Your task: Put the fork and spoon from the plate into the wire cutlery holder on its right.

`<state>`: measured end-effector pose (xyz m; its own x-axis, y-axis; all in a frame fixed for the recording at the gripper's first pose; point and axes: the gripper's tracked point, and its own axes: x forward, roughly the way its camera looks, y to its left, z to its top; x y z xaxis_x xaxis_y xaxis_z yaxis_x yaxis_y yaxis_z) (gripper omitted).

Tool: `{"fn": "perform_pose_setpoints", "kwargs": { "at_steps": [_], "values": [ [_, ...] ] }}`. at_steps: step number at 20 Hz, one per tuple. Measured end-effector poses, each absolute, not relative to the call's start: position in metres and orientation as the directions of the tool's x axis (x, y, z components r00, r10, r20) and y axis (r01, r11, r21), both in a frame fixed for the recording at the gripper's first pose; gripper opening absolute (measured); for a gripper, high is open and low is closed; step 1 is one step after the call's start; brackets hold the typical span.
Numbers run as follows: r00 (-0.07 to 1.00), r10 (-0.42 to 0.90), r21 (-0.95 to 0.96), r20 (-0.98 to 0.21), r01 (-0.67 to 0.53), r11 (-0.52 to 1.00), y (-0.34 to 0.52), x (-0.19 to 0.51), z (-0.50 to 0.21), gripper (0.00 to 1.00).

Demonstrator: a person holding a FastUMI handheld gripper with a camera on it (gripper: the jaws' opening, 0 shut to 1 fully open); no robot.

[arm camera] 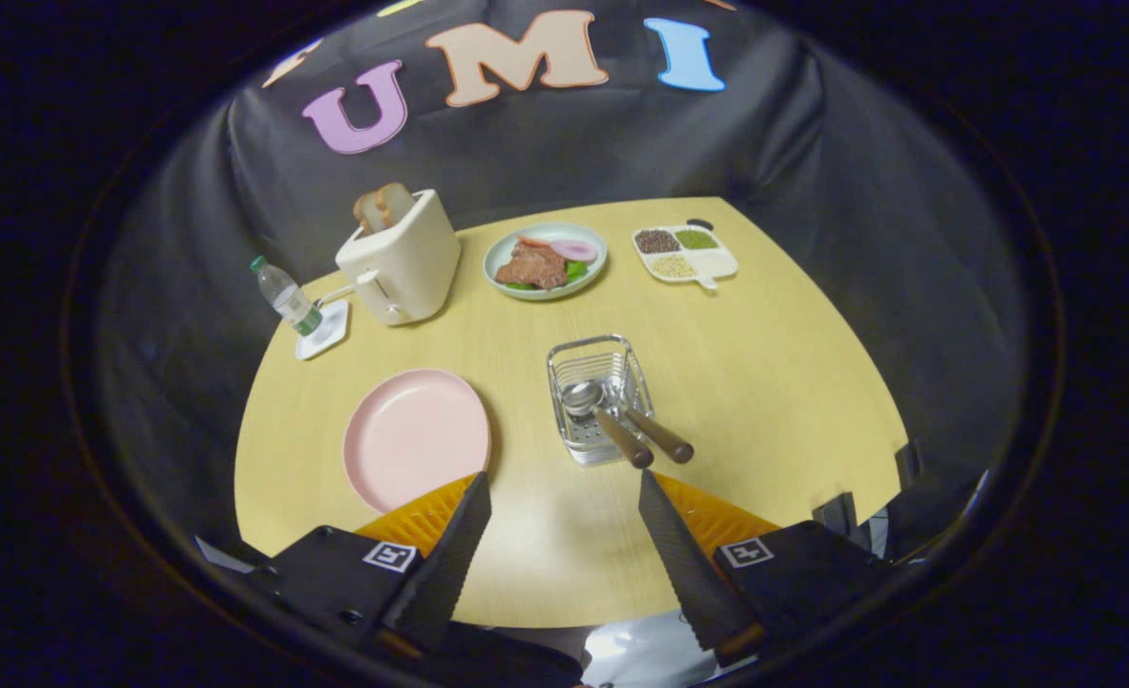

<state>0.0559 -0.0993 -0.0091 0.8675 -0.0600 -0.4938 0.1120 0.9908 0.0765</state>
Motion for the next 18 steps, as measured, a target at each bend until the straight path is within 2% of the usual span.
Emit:
{"fn": "perform_pose_setpoints", "kwargs": {
  "at_steps": [5, 11, 18],
  "values": [
    [0.960, -0.057, 0.154, -0.273, 0.103, 0.983, -0.074, 0.049, 0.020, 0.98],
    [0.993, -0.110, 0.183, -0.040, 0.116, 0.976, -0.084, 0.029, 0.071, 0.98],
    [0.991, -0.087, 0.118, 0.099, 0.075, 0.990, -0.097, 0.009, 0.115, 0.98]
  ]
}}
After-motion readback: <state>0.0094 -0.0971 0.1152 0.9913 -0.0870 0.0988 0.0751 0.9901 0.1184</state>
